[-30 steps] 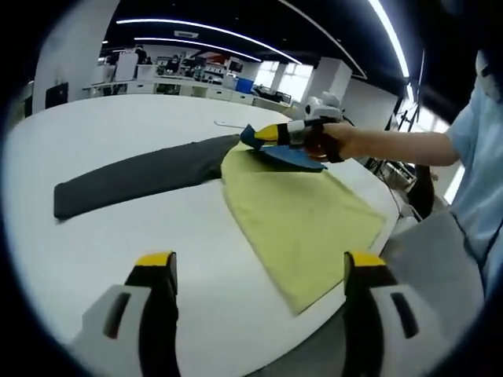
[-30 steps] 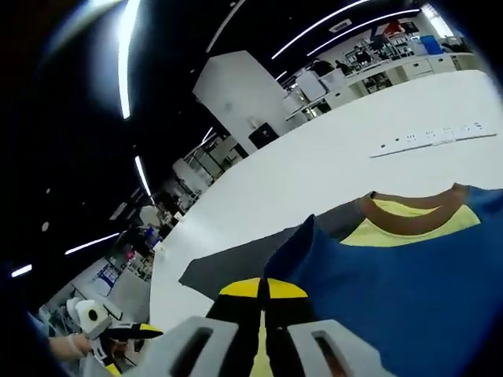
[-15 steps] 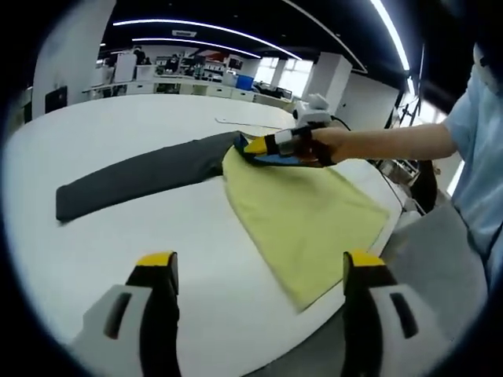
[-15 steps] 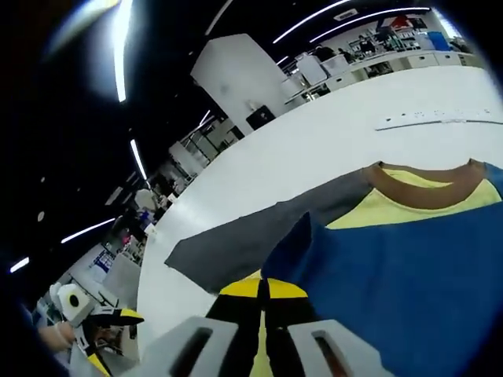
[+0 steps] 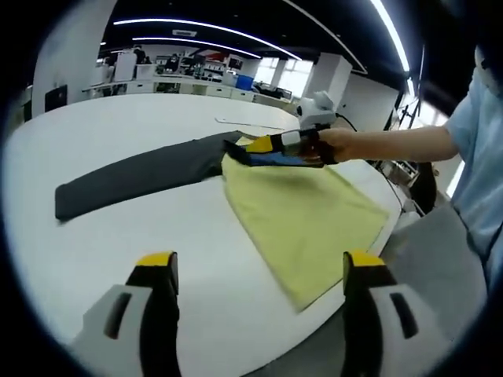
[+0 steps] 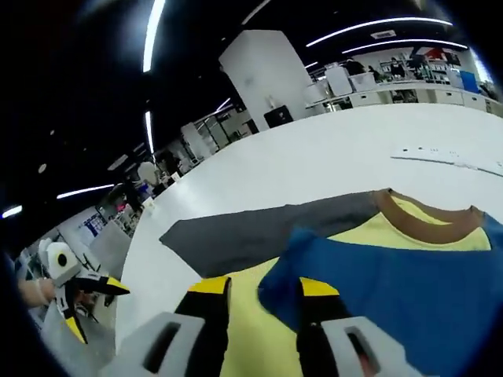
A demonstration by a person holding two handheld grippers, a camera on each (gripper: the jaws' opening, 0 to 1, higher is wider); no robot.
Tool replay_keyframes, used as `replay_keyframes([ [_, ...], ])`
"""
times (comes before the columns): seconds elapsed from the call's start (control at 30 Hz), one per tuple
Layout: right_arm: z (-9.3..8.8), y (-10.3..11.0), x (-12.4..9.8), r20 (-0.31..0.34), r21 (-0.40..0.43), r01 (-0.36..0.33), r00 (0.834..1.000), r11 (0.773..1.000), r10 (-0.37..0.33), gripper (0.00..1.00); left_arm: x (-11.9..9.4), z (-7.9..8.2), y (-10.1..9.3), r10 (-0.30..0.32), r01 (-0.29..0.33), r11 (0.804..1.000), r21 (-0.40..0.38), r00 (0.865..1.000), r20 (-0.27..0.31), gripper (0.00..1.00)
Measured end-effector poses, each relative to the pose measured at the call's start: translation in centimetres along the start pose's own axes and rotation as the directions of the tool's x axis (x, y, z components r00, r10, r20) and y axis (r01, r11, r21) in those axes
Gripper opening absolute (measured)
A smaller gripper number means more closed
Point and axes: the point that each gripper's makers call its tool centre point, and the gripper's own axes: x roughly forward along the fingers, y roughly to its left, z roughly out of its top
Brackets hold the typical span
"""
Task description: Fold the garment on the visible template until the final outline fits inside the template.
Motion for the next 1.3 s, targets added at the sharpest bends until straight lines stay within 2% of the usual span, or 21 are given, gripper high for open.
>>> replay_keyframes([
  [0.07, 0.1, 0.1, -0.2, 0.006, -0.016, 0.002, 1.000, 1.000, -0.002, 0.48, 0.0, 0.0, 0.0, 0.000, 0.000, 1.000, 0.000, 1.000, 0.001, 0.84],
  [0.2, 0.4, -0.2, -0.8, 0.013, -0.042, 0.021, 1.000, 0.999, -0.021, 0.63, -0.1, 0.1, 0.0, -0.001, 0.001, 1.000, 0.001, 1.000, 0.004, 0.84],
  [0.3, 0.7, -0.3, -1.5, 0.018, -0.096, 0.032, 0.999, 0.995, -0.030, 0.73, 0.0, 0.1, -0.1, -0.005, 0.005, 1.000, 0.002, 1.000, 0.004, 0.84],
  [0.47, 0.4, -0.6, -2.2, 0.001, -0.145, 0.048, 0.999, 0.988, -0.048, 0.87, -0.1, 0.0, -0.1, -0.009, 0.009, 1.000, -0.003, 1.000, 0.005, 0.84],
  [0.63, 0.1, -1.3, -2.7, 0.000, -0.146, 0.071, 0.997, 0.987, -0.072, 0.98, -0.1, 0.2, 0.1, -0.011, 0.011, 1.000, -0.004, 1.000, 0.011, 0.84],
  [0.93, 0.1, -1.9, -4.3, 0.003, -0.164, 0.092, 0.996, 0.982, -0.093, 1.00, -0.4, 0.5, 1.3, 0.010, -0.010, 1.000, -0.024, 1.000, 0.023, 0.83],
  [1.03, 0.4, -1.9, -5.2, 0.014, -0.175, 0.092, 0.996, 0.980, -0.091, 1.00, -0.6, 1.1, 2.8, 0.050, -0.048, 0.998, -0.041, 0.998, 0.032, 0.80],
  [1.1, 0.7, -1.5, -6.0, 0.029, -0.147, 0.085, 0.996, 0.986, -0.081, 1.00, -0.9, 1.4, 4.4, 0.108, -0.107, 0.993, -0.050, 0.994, 0.030, 0.78],
  [1.13, 1.0, -1.4, -6.4, 0.043, -0.141, 0.081, 0.996, 0.987, -0.076, 1.00, -1.1, 1.9, 5.4, 0.136, -0.133, 0.989, -0.060, 0.989, 0.052, 0.78],
  [1.23, 1.5, -1.3, -7.8, 0.065, -0.157, 0.094, 0.994, 0.983, -0.084, 1.00, -1.4, 3.1, 6.3, 0.148, -0.134, 0.983, -0.127, 0.983, 0.112, 0.76],
  [1.3, 1.4, -1.4, -8.7, 0.069, -0.172, 0.100, 0.994, 0.980, -0.089, 1.00, -1.5, 3.3, 6.8, 0.151, -0.138, 0.983, -0.122, 0.983, 0.107, 0.74],
])
